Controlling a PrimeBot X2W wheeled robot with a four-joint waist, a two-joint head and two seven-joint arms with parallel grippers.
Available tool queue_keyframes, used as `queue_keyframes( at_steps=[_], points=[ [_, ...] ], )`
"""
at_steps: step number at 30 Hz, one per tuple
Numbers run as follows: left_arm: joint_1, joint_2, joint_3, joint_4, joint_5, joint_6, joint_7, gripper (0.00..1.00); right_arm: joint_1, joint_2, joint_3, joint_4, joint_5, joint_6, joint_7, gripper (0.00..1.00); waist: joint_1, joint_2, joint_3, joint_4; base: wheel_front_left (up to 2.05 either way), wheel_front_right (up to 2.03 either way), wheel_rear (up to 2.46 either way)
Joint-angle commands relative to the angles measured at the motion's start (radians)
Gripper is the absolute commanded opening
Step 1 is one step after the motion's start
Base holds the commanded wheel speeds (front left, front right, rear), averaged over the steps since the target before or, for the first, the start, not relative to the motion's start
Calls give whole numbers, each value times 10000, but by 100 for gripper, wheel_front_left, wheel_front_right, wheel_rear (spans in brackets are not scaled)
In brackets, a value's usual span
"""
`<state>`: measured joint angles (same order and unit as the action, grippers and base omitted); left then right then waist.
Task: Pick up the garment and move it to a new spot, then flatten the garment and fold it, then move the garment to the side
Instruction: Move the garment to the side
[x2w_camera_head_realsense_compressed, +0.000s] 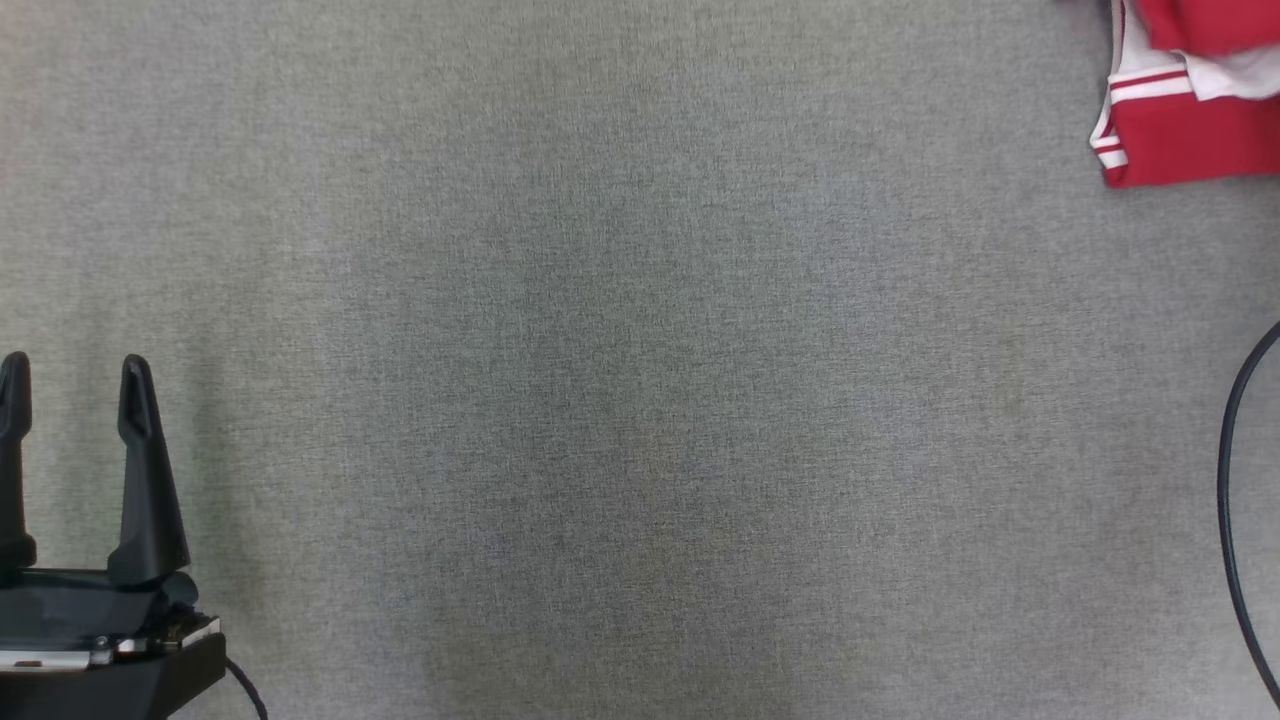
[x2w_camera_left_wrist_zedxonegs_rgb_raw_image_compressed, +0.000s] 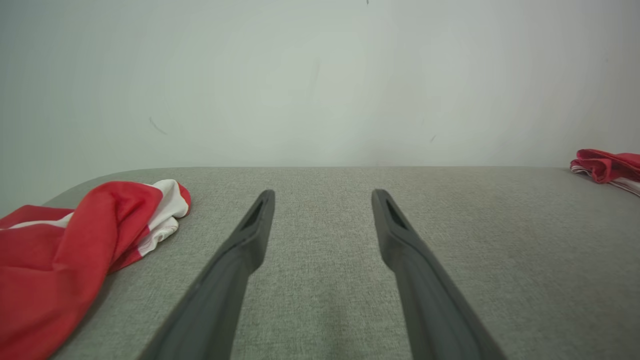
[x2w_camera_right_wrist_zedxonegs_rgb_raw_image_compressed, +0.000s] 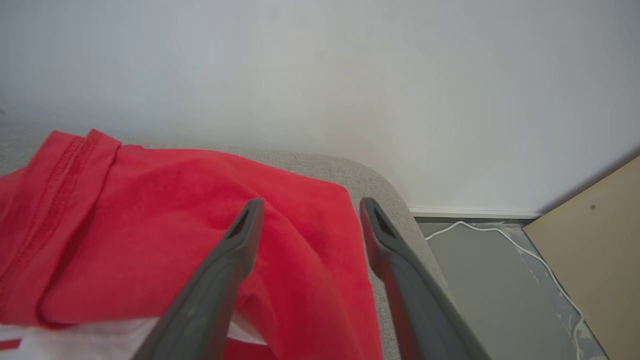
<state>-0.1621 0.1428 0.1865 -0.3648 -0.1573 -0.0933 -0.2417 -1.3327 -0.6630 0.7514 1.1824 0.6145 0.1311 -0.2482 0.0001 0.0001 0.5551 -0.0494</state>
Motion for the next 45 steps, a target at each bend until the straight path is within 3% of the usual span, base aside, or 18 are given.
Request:
queue_keyframes(
  at_steps=[1, 6, 13, 22, 32, 45],
  points=[
    [134, -43, 15, 57, -144, 58, -72, 100, -155, 6, 15, 19, -15, -7, -63, 100, -1, -1, -114, 13, 0, 0, 0],
    [205, -191, -36, 461, -186, 118, -147, 100, 8, 238, -521, -312, 234, -7, -170, 100, -1, -1, -617, -11, 0, 0, 0],
    [297, -505, -204, 1159, -428, 214, -233, 100, 1463, 580, -2066, -2361, 217, -7, -163, 100, -1, -1, -1615, -47, 0, 0, 0],
    [483, -733, -284, 1849, -440, 366, -249, 100, 3879, 1853, -3799, -4433, -673, -7, -161, 100, -1, -1, -2599, -77, 0, 0, 0],
    [637, -864, -417, 2462, -523, 474, -243, 100, 6216, 3042, -4508, -6084, -1469, -7, -164, 100, -1, -1, -3358, 96, 0, 0, 0],
    [896, -916, -606, 3009, -593, 601, -245, 100, 9166, 4094, -4762, -8803, -2317, -7, -163, 100, -1, -1, -4051, 59, 0, 0, 0]
  ],
)
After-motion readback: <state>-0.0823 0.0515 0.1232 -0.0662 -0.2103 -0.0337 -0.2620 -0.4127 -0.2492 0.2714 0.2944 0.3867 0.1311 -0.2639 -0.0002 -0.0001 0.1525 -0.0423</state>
